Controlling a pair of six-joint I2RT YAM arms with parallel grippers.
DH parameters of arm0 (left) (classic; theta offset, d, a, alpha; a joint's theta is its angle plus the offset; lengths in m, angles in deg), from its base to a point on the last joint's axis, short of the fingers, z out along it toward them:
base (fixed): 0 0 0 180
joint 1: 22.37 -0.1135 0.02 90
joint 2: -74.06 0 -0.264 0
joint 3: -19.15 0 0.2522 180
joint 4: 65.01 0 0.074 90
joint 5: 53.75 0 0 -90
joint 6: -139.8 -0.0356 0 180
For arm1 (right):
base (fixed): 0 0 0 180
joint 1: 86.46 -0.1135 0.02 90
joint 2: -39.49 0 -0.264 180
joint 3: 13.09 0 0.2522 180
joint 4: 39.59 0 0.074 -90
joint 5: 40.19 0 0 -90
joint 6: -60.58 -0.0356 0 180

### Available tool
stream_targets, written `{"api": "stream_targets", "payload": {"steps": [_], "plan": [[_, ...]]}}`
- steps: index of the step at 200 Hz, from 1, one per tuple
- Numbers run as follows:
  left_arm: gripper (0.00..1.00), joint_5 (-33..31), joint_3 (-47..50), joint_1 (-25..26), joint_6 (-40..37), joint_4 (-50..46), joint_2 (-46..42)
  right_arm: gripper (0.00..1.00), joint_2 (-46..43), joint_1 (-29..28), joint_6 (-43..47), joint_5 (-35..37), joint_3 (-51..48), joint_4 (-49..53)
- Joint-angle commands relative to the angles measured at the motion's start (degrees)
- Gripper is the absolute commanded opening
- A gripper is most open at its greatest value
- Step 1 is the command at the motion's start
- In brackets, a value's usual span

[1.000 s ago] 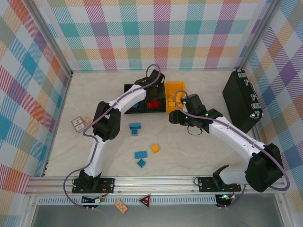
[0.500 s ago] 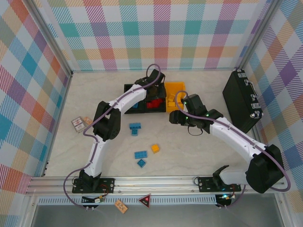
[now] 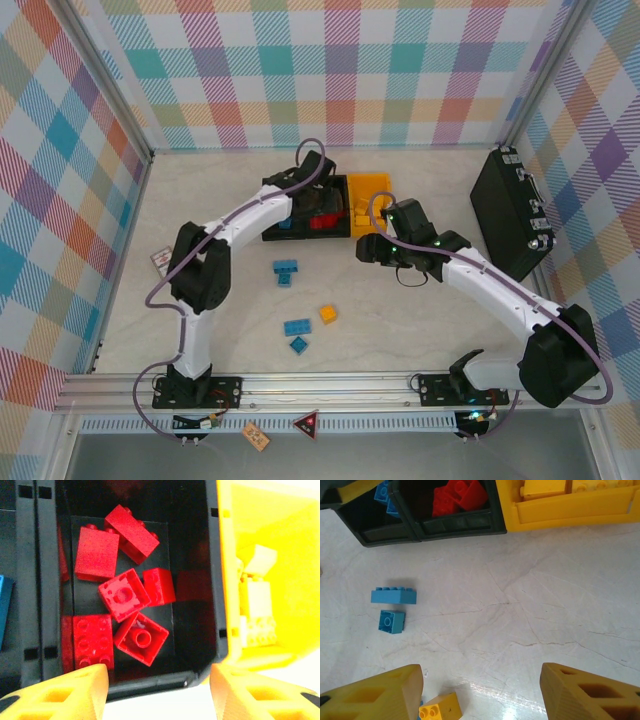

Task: Sort the legos into containers by color
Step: Place the lego in the container, then pick up the lego from the center of the table.

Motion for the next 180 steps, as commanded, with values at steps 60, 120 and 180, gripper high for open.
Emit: {"api": "stream_targets", "payload": {"steps": [60,120,180], "plan": [[0.61,0.37,19.43,0.34,-1.95,-0.55,-15.04,0.66,0.06,-1.34,2.56,-11.35,-2.51,-7.85],[0.77,-3.23,29.29,0.35,0.56,-5.21,-21.92,0.68,3.02,-3.93,3.49,-16.42,-3.84,-13.25],[0.89,-3.96,32.66,0.34,1.01,-5.70,-18.95,0.68,5.61,-5.39,3.76,-15.88,-2.47,-13.23]]}}
